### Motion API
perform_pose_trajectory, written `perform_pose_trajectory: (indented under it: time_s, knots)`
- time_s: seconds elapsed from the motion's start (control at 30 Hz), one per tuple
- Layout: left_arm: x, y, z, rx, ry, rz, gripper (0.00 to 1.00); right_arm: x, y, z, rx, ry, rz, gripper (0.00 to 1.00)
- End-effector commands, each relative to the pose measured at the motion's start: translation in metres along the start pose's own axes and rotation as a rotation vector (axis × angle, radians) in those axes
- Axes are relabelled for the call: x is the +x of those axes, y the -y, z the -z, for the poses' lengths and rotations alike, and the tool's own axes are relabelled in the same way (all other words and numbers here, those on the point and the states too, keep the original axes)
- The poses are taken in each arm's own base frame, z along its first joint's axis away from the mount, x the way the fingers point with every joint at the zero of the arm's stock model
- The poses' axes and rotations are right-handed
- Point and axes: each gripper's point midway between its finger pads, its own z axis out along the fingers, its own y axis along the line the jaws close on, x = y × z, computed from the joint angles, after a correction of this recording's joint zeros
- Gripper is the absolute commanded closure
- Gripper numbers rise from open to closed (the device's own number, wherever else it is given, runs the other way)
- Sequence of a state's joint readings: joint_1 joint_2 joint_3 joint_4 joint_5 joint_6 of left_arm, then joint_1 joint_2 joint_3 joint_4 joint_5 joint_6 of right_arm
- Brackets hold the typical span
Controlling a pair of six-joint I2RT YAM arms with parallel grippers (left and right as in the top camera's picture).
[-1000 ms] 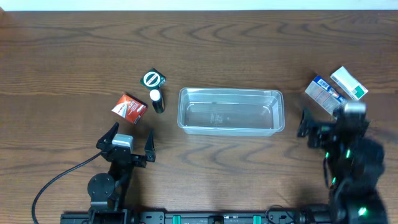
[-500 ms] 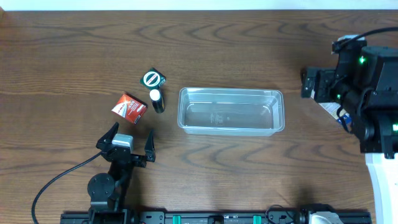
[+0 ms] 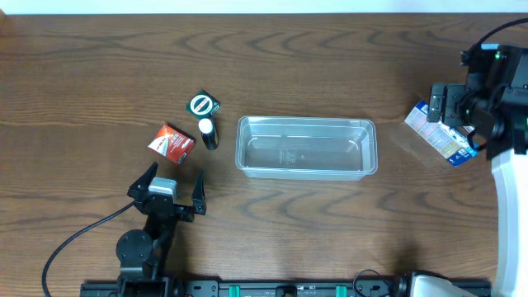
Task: Pack container
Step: 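Reach the right gripper to the blue Kool box and grasp it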
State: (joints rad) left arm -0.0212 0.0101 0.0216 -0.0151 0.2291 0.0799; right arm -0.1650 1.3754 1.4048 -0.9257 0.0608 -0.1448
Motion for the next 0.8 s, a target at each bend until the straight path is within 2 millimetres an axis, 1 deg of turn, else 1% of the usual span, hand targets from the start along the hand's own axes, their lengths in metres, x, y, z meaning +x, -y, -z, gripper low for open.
perform_pose_trajectory:
  time_s: [0.0,0.1,0.17,0.33,0.57,0.77]
  knots:
    - [0.015,0.000,-0.001,0.002,-0.044,-0.005,0.02,0.006,0.007,-0.016,0.010,-0.059,0.129,0.01]
    - [0.015,0.000,-0.001,0.002,-0.044,-0.005,0.02,0.019,0.007,-0.033,0.005,-0.140,0.224,0.01]
    - [0.015,0.000,-0.001,0.002,-0.044,-0.005,0.02,0.027,0.010,-0.043,0.018,-0.187,0.237,0.01]
    - [0.015,0.000,-0.001,0.002,-0.044,-0.005,0.02,0.036,0.012,-0.065,0.013,-0.244,0.233,0.01]
    - [0.015,0.000,-0.001,0.002,-0.044,-0.005,0.02,0.051,0.020,-0.089,-0.012,-0.312,0.200,0.01]
    - [0.015,0.000,-0.001,0.002,-0.044,-0.005,0.02,0.065,0.018,-0.109,-0.074,-0.361,0.173,0.01]
